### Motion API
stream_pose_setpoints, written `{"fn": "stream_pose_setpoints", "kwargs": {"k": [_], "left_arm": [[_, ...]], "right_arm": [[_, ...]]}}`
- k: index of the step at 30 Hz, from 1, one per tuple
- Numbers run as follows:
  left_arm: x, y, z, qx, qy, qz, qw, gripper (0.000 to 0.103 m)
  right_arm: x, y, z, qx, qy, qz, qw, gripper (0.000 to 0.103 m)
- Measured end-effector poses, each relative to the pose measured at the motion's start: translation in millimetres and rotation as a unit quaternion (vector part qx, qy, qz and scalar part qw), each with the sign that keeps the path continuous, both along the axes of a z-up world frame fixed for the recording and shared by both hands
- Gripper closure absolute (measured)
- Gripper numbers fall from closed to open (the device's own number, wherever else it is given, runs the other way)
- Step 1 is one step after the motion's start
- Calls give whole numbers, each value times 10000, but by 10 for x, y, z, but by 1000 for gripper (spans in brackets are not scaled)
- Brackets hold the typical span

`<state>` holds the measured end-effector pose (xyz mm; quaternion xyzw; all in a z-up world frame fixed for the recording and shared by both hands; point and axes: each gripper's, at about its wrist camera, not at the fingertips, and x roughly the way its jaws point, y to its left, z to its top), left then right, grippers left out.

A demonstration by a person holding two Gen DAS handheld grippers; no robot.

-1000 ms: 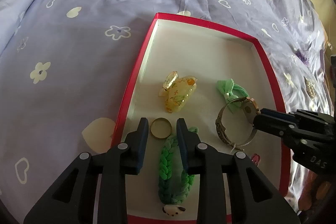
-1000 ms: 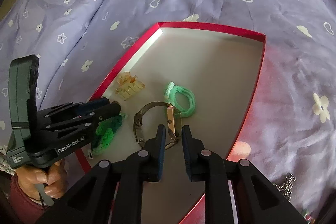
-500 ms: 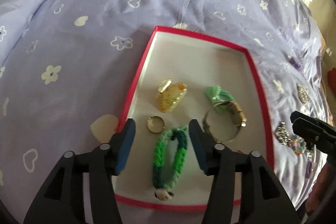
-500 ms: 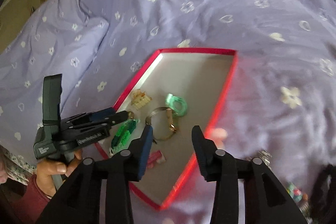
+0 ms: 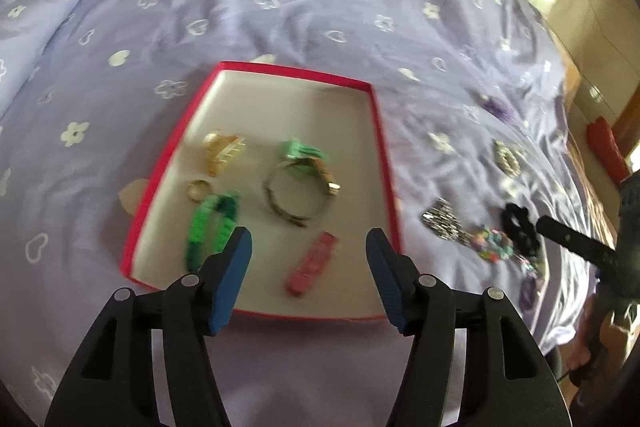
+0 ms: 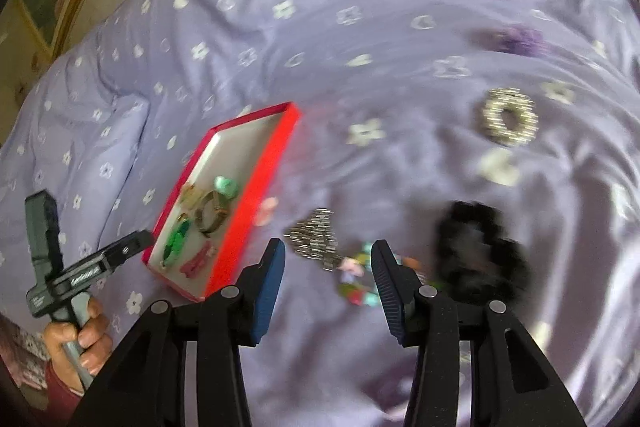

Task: Organize jewelry
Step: 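Move both grippers back to the remaining jewelry beside the box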

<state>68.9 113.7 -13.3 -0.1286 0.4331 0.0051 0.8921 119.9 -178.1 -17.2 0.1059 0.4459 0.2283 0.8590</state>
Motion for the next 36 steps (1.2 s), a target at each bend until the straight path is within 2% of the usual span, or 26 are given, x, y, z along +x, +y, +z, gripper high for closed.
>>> {"fn": "stream_pose_setpoints", "kwargs": {"k": [4, 12, 15, 23, 36], "left_arm": [[-9, -262, 31, 53, 17, -259, 9996, 44], [6, -681, 5, -19, 103, -662, 9977, 44], [11, -866, 4, 60, 106, -850, 9963, 44], [121, -1253, -58, 155, 194, -1344, 9906, 44], [492, -1870, -254, 81, 304, -2145, 9762, 44]], "right_arm": [[-80, -303, 3, 55, -34, -321, 9995, 52], [-234, -706, -73, 198, 65, -697, 9973, 52], [-290, -812, -103, 194, 69, -786, 9967, 52], [-271, -929, -168, 162, 88, -881, 9959, 52], [94, -882, -398, -79, 233, -639, 9977, 52]]}}
